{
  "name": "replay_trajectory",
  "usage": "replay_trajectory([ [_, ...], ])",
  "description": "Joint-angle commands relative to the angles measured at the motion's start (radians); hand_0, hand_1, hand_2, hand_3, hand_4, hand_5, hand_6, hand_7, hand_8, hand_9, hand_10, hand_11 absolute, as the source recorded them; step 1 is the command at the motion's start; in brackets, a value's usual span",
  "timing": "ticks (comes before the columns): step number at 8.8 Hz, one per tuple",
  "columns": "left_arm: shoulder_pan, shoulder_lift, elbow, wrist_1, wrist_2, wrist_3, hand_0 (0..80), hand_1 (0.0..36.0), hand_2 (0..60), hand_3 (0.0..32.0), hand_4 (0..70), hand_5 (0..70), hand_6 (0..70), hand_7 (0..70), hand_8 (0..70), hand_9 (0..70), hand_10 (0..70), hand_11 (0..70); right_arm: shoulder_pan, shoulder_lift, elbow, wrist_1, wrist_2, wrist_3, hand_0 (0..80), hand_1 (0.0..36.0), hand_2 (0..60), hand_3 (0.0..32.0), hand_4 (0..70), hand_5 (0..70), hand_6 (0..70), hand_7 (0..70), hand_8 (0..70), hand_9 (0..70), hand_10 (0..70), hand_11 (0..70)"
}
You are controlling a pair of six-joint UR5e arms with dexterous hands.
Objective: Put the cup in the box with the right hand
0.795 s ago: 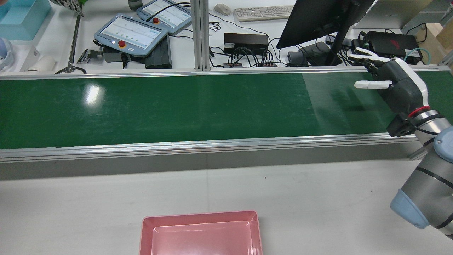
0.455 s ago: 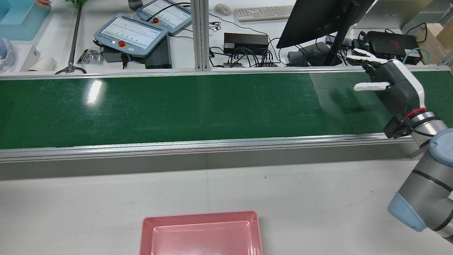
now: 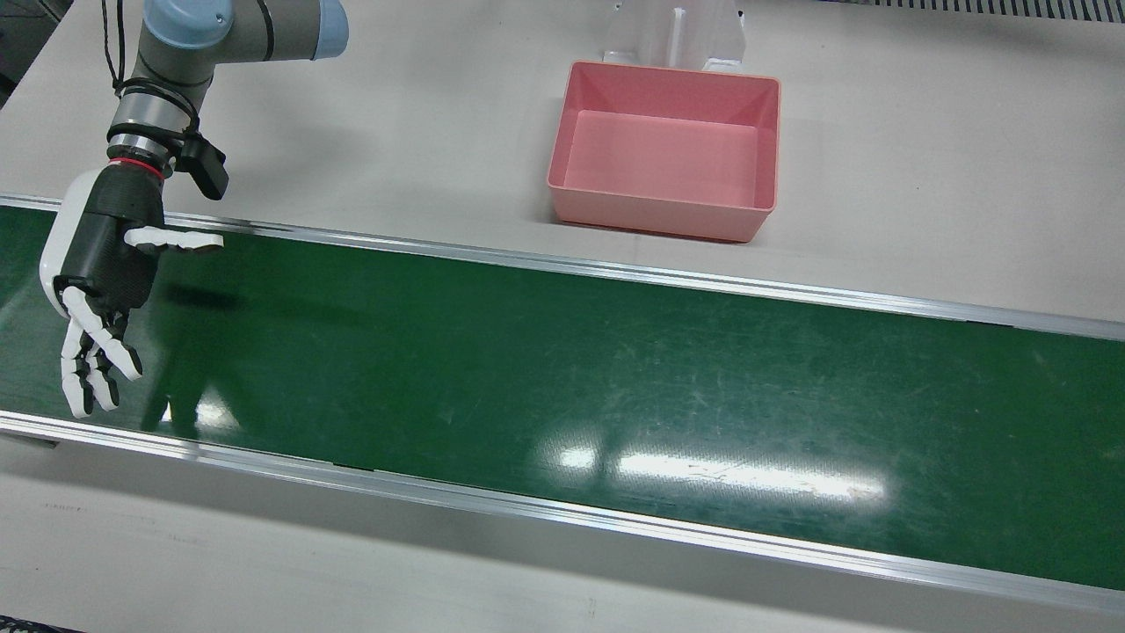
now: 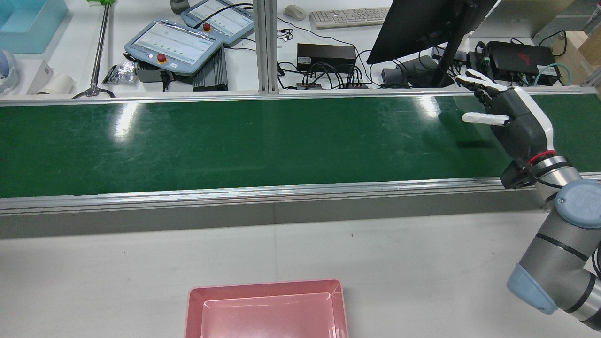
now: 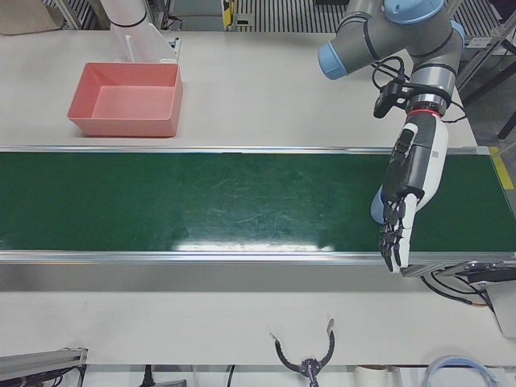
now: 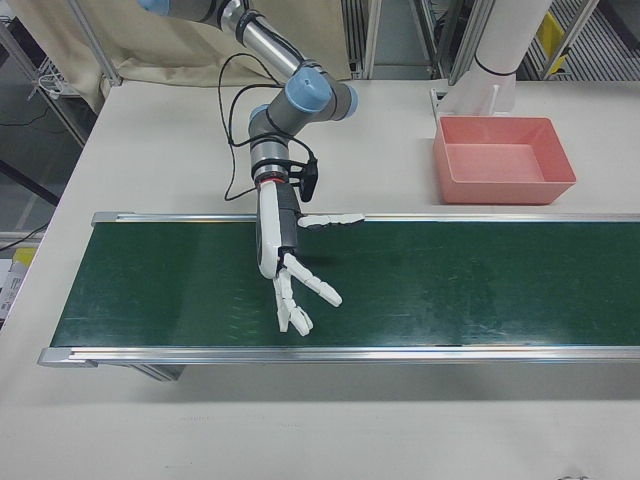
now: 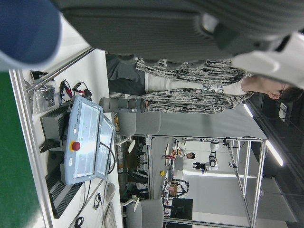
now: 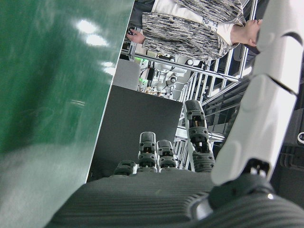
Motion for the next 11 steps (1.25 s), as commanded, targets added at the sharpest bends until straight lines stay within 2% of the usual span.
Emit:
replay_trajectory([
  [1, 0.000, -0.001, 0.000, 0.001, 0.000, 0.000, 0.0, 0.0, 0.0, 0.0, 0.0, 0.0, 0.0, 0.0, 0.0, 0.0, 0.0, 0.0, -0.002, 0.019, -0.004, -0.001, -0.002, -0.006, 50.9, 11.1, 0.0, 0.0, 17.7, 5.5, 5.1, 16.9, 9.6, 17.7, 2.4, 5.1],
  [2, 0.000, -0.001, 0.000, 0.001, 0.000, 0.000, 0.0, 0.0, 0.0, 0.0, 0.0, 0.0, 0.0, 0.0, 0.0, 0.0, 0.0, 0.0, -0.003, 0.040, -0.010, -0.004, -0.002, -0.012, 50.8, 12.3, 3.2, 0.0, 16.9, 5.5, 5.1, 17.0, 9.8, 17.8, 2.6, 5.3],
  [3, 0.000, -0.001, 0.000, 0.001, 0.000, 0.000, 0.0, 0.0, 0.0, 0.0, 0.0, 0.0, 0.0, 0.0, 0.0, 0.0, 0.0, 0.0, -0.003, 0.060, -0.029, -0.005, -0.004, -0.013, 50.2, 14.3, 9.6, 0.0, 15.2, 5.6, 5.2, 17.2, 9.8, 17.9, 2.6, 5.3],
  [4, 0.000, -0.001, -0.002, 0.001, 0.000, 0.000, 0.0, 0.0, 0.0, 0.0, 0.0, 0.0, 0.0, 0.0, 0.0, 0.0, 0.0, 0.0, -0.003, 0.071, -0.033, -0.007, -0.005, -0.012, 51.6, 11.8, 0.0, 0.0, 20.7, 5.5, 5.3, 17.7, 9.8, 18.0, 2.5, 5.2],
  [5, 0.000, -0.001, 0.000, 0.001, 0.000, 0.000, 0.0, 0.0, 0.0, 0.0, 0.0, 0.0, 0.0, 0.0, 0.0, 0.0, 0.0, 0.0, -0.003, 0.071, -0.044, -0.007, -0.005, -0.012, 50.9, 13.9, 6.6, 0.0, 20.7, 5.4, 5.5, 18.8, 9.9, 18.2, 2.3, 4.9],
  [6, 0.000, -0.001, 0.000, 0.001, 0.000, 0.000, 0.0, 0.0, 0.0, 0.0, 0.0, 0.0, 0.0, 0.0, 0.0, 0.0, 0.0, 0.0, 0.002, 0.070, -0.047, -0.007, -0.007, -0.010, 51.7, 13.2, 3.4, 0.0, 23.1, 5.4, 5.5, 19.2, 9.9, 18.3, 2.2, 4.7],
  [7, 0.000, -0.001, 0.000, 0.001, 0.000, 0.000, 0.0, 0.0, 0.0, 0.0, 0.0, 0.0, 0.0, 0.0, 0.0, 0.0, 0.0, 0.0, 0.003, 0.068, -0.049, -0.007, -0.008, -0.010, 51.1, 15.2, 10.1, 0.0, 22.4, 5.4, 5.7, 20.0, 10.0, 18.6, 2.0, 4.3],
  [8, 0.000, -0.001, 0.000, 0.001, 0.000, 0.000, 0.0, 0.0, 0.0, 0.0, 0.0, 0.0, 0.0, 0.0, 0.0, 0.0, 0.0, 0.0, 0.009, 0.067, -0.053, -0.005, -0.008, -0.010, 52.4, 13.7, 3.4, 0.0, 23.9, 5.6, 5.7, 19.8, 10.1, 18.6, 2.2, 4.7],
  [11, 0.000, -0.001, 0.000, 0.001, 0.000, 0.000, 0.0, 0.0, 0.0, 0.0, 0.0, 0.0, 0.0, 0.0, 0.0, 0.0, 0.0, 0.0, 0.037, 0.071, -0.072, -0.005, -0.013, -0.012, 52.0, 13.4, 3.4, 0.0, 24.8, 5.5, 5.7, 19.9, 10.1, 18.7, 2.3, 4.9],
])
